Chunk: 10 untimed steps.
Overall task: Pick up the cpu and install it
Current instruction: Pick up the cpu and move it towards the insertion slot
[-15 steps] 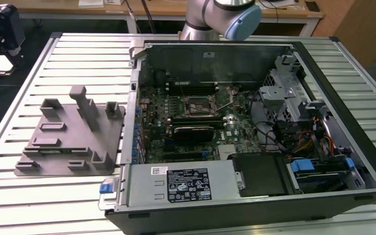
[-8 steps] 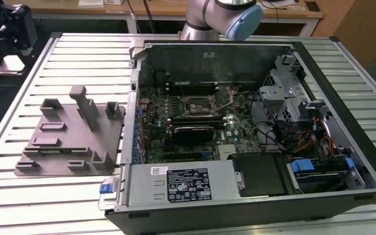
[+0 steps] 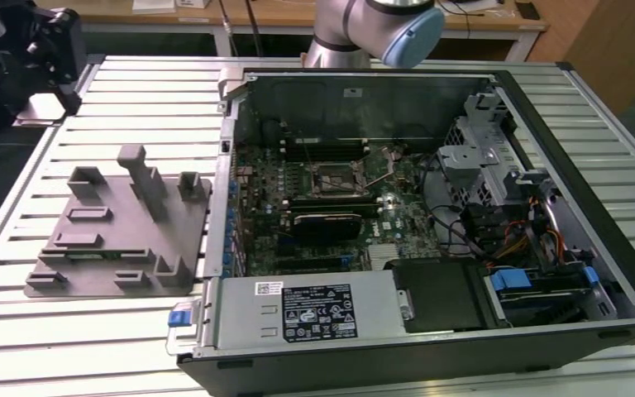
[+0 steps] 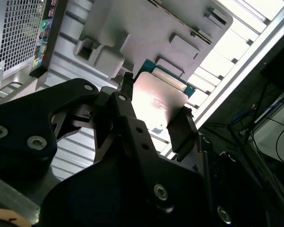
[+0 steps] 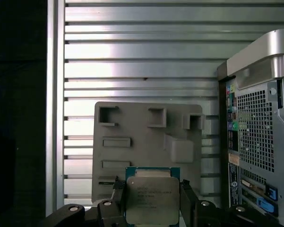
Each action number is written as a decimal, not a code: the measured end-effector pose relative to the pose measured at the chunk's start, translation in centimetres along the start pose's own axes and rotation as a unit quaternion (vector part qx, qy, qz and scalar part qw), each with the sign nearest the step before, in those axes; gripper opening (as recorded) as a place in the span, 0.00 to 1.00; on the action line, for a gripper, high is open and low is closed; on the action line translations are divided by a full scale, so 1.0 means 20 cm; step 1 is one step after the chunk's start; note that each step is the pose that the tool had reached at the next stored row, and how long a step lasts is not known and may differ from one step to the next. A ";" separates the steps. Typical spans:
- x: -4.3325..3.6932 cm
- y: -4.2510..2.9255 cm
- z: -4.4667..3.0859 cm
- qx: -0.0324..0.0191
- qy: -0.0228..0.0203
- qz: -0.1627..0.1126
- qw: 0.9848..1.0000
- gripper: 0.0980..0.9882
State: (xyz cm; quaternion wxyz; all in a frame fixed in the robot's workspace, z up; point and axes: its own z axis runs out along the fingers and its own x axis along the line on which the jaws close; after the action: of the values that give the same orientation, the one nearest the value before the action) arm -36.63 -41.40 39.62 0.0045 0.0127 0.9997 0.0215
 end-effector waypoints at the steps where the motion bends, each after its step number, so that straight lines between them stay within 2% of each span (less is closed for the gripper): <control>1: -0.015 0.000 0.000 0.000 0.000 0.000 1.000 0.50; 10: -0.149 0.004 0.001 0.000 0.000 0.000 1.000 0.50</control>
State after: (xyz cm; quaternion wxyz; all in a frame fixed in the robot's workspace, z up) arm -33.66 -41.40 39.62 0.0045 0.0127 0.9997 0.0215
